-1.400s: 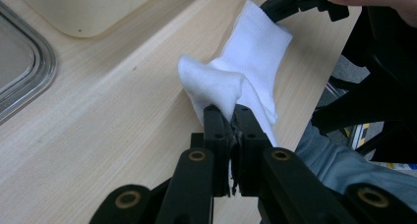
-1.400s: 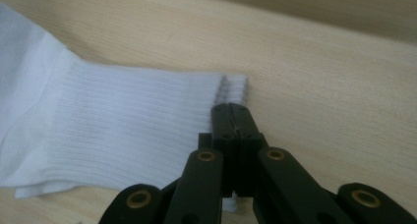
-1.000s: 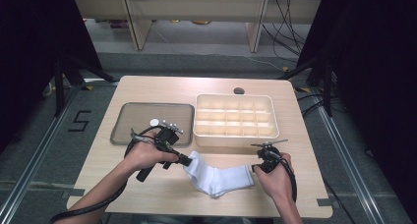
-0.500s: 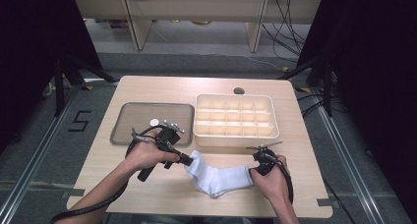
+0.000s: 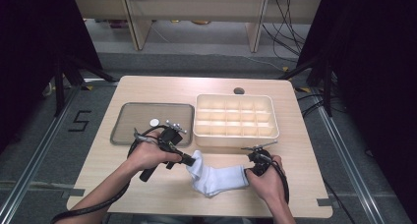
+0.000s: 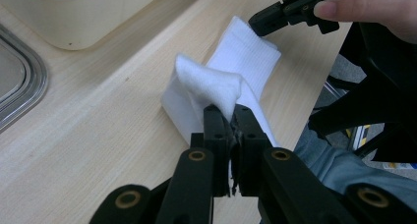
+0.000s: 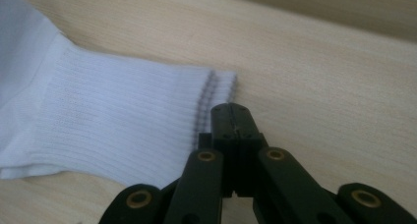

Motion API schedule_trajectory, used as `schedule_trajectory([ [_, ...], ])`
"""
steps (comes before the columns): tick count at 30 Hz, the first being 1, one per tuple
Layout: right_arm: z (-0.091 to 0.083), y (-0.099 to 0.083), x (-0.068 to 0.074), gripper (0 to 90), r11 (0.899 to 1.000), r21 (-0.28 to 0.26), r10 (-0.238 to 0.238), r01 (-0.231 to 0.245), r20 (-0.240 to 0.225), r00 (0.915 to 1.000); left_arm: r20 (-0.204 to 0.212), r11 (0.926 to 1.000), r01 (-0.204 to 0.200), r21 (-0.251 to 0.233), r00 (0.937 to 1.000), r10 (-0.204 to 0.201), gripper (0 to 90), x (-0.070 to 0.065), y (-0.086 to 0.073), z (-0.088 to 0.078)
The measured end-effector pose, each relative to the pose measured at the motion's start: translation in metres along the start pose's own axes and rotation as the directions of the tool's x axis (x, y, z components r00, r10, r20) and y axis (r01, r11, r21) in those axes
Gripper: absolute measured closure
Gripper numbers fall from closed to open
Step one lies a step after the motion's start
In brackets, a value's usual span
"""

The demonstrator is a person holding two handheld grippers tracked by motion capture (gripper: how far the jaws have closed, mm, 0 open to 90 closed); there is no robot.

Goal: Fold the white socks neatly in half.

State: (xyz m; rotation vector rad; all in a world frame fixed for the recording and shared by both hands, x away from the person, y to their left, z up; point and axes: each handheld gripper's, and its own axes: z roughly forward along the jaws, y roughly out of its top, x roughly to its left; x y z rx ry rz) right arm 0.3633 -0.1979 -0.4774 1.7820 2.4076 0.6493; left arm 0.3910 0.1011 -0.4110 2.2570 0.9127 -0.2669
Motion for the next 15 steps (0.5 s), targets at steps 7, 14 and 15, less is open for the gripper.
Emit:
schedule_trajectory([
  [7,0.0,0.001,0.005,90.0,1.0,0.005,-0.001,0.001,-0.005,1.0,0.005,1.0,0.001,-0.001,1.0,-0.001,86.3,-0.001,0.001,0.003],
  [14,-0.001,0.001,0.011,90.0,1.0,0.002,-0.007,0.007,-0.016,0.9998,0.008,1.0,0.004,-0.008,1.0,-0.003,86.3,-0.001,0.004,0.003],
  [15,0.0,0.001,0.012,90.0,1.0,-0.003,-0.024,0.024,-0.018,0.9996,-0.003,1.0,0.002,-0.004,1.0,-0.002,86.3,0.0,0.004,0.002],
])
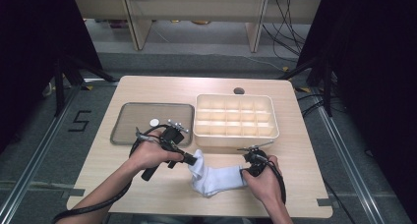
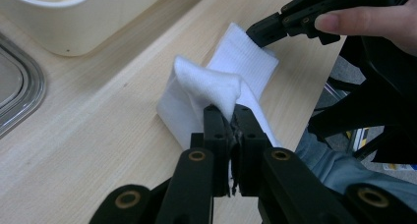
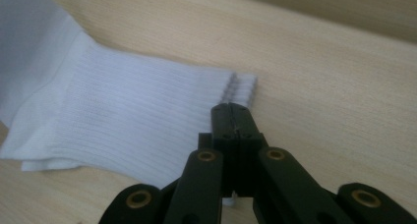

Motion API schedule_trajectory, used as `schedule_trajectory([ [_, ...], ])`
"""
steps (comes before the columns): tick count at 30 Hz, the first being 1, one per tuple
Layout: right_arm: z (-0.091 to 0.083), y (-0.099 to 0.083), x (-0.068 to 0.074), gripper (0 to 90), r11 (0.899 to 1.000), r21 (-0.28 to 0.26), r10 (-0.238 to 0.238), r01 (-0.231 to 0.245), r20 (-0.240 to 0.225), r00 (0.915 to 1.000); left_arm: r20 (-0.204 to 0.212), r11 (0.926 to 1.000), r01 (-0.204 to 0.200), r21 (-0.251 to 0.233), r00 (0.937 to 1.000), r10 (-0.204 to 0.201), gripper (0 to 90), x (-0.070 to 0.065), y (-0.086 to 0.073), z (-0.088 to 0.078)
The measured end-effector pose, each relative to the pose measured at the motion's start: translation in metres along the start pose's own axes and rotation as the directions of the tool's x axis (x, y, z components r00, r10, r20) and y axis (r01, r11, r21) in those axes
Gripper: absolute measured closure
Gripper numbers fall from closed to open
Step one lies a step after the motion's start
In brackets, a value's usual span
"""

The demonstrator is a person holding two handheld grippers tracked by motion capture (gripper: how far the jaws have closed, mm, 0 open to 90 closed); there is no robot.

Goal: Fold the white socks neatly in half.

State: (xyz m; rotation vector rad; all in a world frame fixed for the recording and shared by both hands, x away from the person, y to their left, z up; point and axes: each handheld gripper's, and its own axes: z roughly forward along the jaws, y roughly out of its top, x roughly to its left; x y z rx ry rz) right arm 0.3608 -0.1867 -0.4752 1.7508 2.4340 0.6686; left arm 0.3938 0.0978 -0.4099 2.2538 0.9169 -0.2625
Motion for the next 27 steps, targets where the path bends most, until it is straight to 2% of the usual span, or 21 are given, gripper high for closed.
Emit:
schedule_trajectory([
  [5,-0.0006,0.0007,0.0011,90.0,1.0,0.005,0.017,-0.017,-0.004,0.9998,0.001,1.0,-0.002,-0.002,1.0,0.002,86.3,0.0018,0.0002,-0.0016],
  [9,-0.0043,0.0013,-0.005,90.0,1.0,-0.018,0.015,-0.015,0.017,0.9997,-0.004,1.0,-0.002,-0.001,1.0,0.002,86.3,0.0006,0.001,-0.0019],
  [12,-0.0044,0.0016,-0.0042,90.0,0.999,-0.003,0.036,-0.036,0.027,0.999,-0.002,1.0,-0.001,-0.002,1.0,0.001,86.2,0.0001,0.0012,-0.0007],
  [17,-0.0003,0.0005,-0.0025,90.0,1.0,0.021,0.022,-0.022,0.016,0.9996,0.0,1.0,-0.001,0.007,1.0,0.001,86.2,-0.0002,0.0011,0.0015],
  [27,0.0027,0.0019,0.0027,90.0,1.0,0.022,0.014,-0.015,0.018,0.9997,-0.003,0.9999,-0.002,0.012,1.0,0.002,86.2,0.0016,0.0036,0.0009],
])
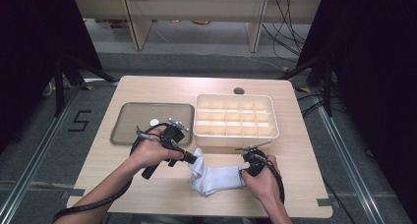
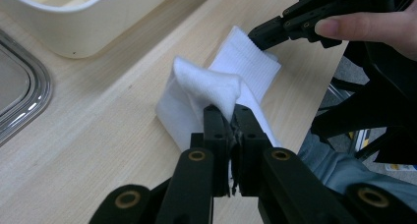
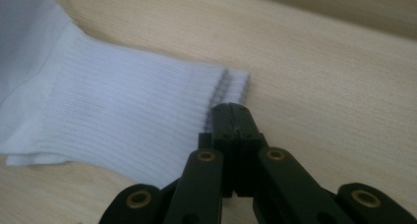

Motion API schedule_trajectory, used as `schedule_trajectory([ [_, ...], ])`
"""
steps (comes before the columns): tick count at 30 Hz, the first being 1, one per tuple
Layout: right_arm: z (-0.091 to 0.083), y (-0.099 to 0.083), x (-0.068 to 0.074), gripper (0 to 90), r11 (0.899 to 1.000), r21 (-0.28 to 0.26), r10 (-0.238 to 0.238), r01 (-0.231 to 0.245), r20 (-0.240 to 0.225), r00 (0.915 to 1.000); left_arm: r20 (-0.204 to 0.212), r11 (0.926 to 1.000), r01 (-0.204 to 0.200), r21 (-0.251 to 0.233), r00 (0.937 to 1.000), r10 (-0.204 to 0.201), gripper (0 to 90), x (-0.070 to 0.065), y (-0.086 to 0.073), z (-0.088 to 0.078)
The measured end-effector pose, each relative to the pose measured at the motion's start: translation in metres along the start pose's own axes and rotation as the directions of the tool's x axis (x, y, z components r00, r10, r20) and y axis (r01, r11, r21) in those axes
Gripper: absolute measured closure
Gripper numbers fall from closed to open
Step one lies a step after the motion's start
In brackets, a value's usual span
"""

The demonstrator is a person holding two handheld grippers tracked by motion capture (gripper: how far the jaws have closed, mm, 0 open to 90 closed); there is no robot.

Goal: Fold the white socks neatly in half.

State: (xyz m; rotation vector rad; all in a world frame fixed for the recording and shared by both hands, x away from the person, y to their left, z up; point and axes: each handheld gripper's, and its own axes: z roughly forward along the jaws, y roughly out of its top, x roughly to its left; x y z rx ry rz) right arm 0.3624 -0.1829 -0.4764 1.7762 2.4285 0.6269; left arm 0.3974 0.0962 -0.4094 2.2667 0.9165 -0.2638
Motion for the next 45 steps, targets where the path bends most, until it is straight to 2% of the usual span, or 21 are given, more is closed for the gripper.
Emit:
schedule_trajectory([
  [18,0.004,0.001,0.007,90.0,1.0,-0.007,-0.015,0.015,-0.012,0.9998,-0.008,0.9999,-0.011,-0.007,0.9999,0.011,86.1,-0.002,0.002,0.003],
  [21,0.004,0.001,0.008,90.0,1.0,-0.009,-0.013,0.013,-0.012,0.9998,-0.029,0.9997,-0.023,-0.006,0.9993,0.023,86.1,-0.003,0.002,0.004],
  [29,0.005,0.002,0.011,90.0,1.0,-0.01,-0.022,0.022,-0.012,0.9997,-0.042,0.9993,-0.037,-0.001,0.9984,0.037,86.1,-0.006,0.003,0.005],
  [31,0.005,0.002,0.012,90.0,1.0,-0.008,-0.017,0.017,-0.014,0.9998,-0.086,0.9967,-0.079,0.017,0.9931,0.08,86.1,-0.005,0.003,0.006],
  [32,0.005,0.001,0.013,90.0,1.0,-0.013,-0.013,0.013,-0.016,0.9998,-0.094,0.9968,-0.078,0.019,0.9924,0.079,86.1,-0.006,0.003,0.006],
  [35,0.005,0.002,0.012,90.0,1.0,-0.011,-0.022,0.022,-0.013,0.9997,-0.098,0.9955,-0.09,0.03,0.9908,0.093,86.1,-0.008,0.004,0.006],
  [36,0.005,0.002,0.013,90.0,1.0,-0.012,-0.023,0.023,-0.013,0.9996,-0.093,0.9963,-0.083,0.022,0.992,0.085,86.1,-0.01,0.004,0.007],
  [38,0.005,0.002,0.013,90.0,1.0,-0.013,-0.027,0.027,-0.014,0.9995,-0.121,0.9927,-0.112,0.044,0.9857,0.117,86.1,-0.01,0.005,0.007],
  [45,0.006,0.002,0.015,90.0,0.999,-0.02,-0.027,0.026,-0.015,0.9995,-0.131,0.9907,-0.128,0.044,0.9824,0.133,86.1,-0.014,0.006,0.009],
])
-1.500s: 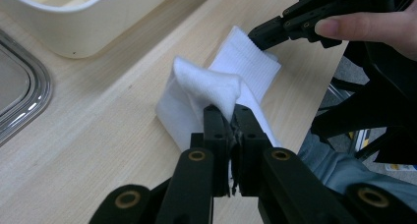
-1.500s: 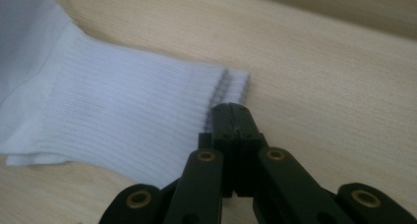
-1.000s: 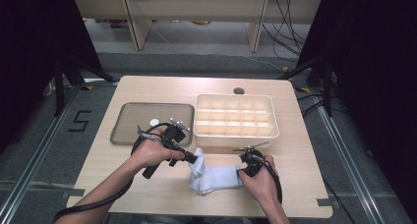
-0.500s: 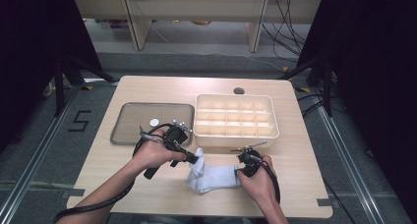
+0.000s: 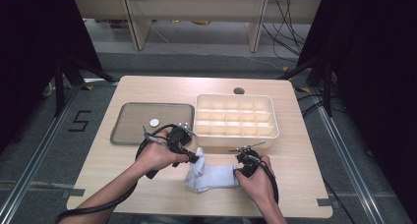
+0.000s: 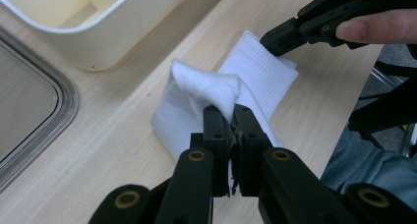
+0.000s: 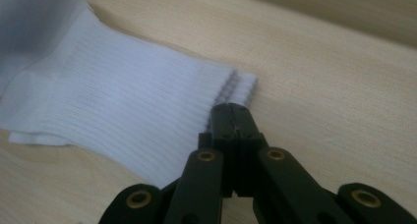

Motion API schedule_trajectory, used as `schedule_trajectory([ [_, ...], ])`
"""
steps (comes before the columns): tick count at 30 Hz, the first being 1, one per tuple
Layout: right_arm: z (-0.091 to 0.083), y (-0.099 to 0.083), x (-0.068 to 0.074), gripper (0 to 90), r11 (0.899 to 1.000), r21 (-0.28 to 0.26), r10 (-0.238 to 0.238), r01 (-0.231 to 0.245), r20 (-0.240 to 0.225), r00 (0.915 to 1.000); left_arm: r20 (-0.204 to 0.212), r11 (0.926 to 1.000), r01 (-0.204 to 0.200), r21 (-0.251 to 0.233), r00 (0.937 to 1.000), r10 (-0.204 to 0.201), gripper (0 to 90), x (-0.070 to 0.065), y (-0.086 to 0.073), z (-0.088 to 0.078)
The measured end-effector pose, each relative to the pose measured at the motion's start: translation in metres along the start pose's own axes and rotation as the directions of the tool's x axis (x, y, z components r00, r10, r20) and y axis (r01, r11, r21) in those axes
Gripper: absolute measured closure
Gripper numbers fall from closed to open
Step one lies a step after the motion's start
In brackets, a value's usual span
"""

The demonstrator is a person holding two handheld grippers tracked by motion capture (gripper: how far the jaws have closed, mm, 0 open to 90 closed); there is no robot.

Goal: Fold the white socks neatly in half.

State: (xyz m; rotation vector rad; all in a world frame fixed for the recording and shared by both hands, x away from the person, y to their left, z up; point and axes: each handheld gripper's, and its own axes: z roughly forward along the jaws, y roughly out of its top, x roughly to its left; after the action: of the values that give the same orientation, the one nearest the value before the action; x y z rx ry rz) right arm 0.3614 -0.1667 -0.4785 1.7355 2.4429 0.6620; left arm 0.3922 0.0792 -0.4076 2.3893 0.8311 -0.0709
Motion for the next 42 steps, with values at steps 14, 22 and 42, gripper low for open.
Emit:
schedule_trajectory([
  [14,0.002,-0.001,-0.002,90.0,0.999,-0.009,-0.047,0.048,0.018,0.9987,-0.003,1.0,-0.002,0.004,1.0,0.002,86.1,-0.006,0.004,0.005],
  [22,0.0,0.0,0.004,90.0,1.0,-0.003,-0.006,0.006,0.011,0.9999,-0.011,0.9999,-0.011,0.008,0.9999,0.011,86.1,-0.006,0.005,0.006],
  [42,0.002,0.001,0.009,90.0,1.0,0.005,-0.002,0.002,0.009,1.0,-0.004,0.9998,-0.011,0.018,0.9999,0.011,86.1,-0.009,0.008,0.013],
])
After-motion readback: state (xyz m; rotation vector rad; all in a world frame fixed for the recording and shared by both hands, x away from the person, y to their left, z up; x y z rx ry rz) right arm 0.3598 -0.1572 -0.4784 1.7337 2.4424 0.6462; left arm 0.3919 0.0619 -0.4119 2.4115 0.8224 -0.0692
